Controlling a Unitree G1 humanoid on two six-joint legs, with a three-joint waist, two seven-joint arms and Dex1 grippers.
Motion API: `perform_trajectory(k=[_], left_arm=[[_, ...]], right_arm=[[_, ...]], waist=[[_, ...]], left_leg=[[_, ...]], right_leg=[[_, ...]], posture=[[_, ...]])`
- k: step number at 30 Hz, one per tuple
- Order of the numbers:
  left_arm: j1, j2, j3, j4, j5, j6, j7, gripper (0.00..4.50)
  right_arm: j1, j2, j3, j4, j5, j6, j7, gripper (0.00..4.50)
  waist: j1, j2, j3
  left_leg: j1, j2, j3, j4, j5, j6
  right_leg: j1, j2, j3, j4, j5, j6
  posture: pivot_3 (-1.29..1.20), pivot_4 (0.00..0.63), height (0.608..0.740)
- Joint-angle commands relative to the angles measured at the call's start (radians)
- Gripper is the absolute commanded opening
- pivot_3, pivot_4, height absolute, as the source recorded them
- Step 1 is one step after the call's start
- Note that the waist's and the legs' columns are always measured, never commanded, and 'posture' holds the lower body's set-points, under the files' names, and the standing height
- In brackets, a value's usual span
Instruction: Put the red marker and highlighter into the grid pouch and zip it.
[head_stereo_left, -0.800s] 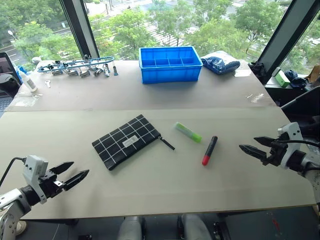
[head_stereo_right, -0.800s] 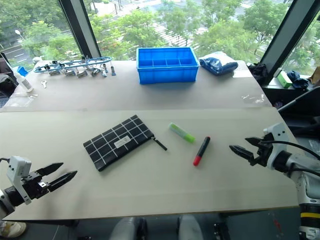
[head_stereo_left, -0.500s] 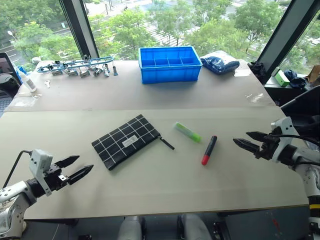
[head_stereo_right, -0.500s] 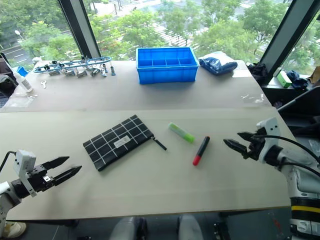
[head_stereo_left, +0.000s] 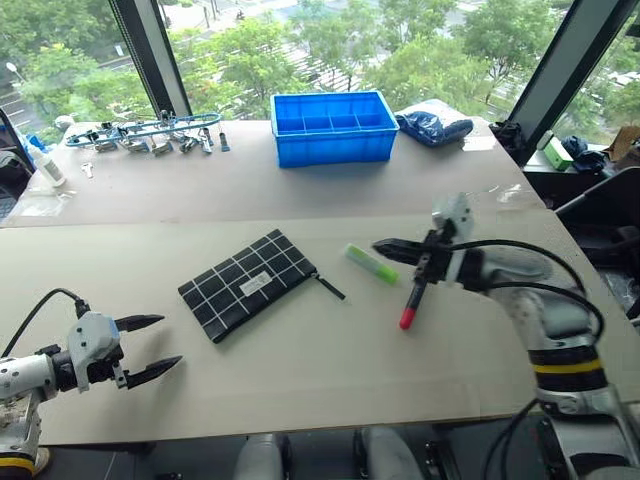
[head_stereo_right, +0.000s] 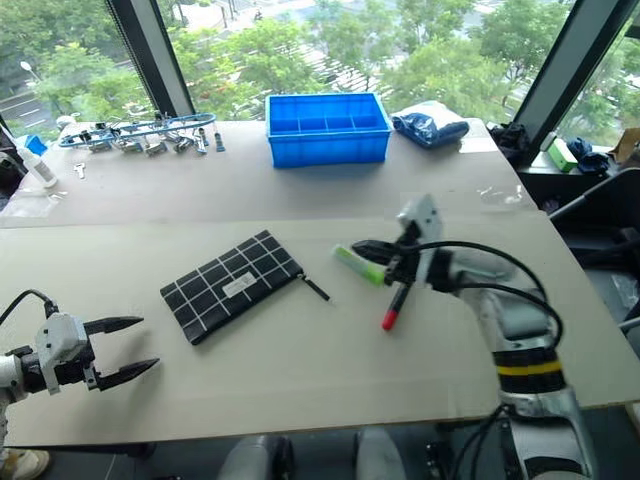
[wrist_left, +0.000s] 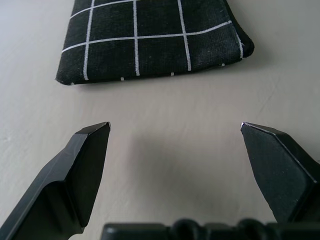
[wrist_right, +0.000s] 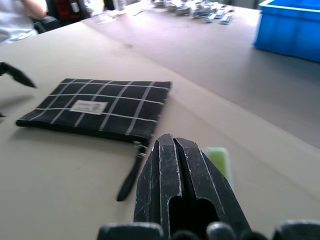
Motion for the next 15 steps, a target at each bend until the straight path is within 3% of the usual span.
perform_trajectory(k=[1, 7, 15], left_arm=[[-0.029, 0.021, -0.042, -0.024, 0.021, -0.065, -0.027, 4.5], [-0.069, 0.026, -0.102, -0.043, 0.062, -0.152, -0.017, 4.5], [-0.144, -0.003, -0.185, -0.039, 0.18, -0.292, 0.089, 4.5]], right_arm=[[-0.124, 0.092, 0.141, 0.111, -0.156, -0.098, -0.039, 0.06], [-0.284, 0.232, 0.245, 0.404, -0.335, -0.231, -0.113, 0.06], [-0.347, 0.305, 0.3, 0.67, -0.481, -0.371, -0.138, 0.06]], waist=[[0.004, 0.0, 0.0], [0.007, 0.0, 0.0], [0.004, 0.001, 0.0]], left_leg=[[-0.002, -0.001, 0.002, 0.001, 0.0, 0.0], [-0.008, -0.002, 0.007, 0.003, 0.002, -0.003], [-0.006, -0.002, 0.008, 0.002, 0.003, -0.005]], right_leg=[[-0.001, -0.001, -0.001, 0.0, 0.0, 0.0], [-0.006, -0.001, -0.002, 0.001, 0.001, 0.002], [-0.006, -0.001, -0.002, 0.002, 0.001, 0.002]], posture=[[0.0, 0.15, 0.74], [0.0, 0.15, 0.74], [0.0, 0.15, 0.74]])
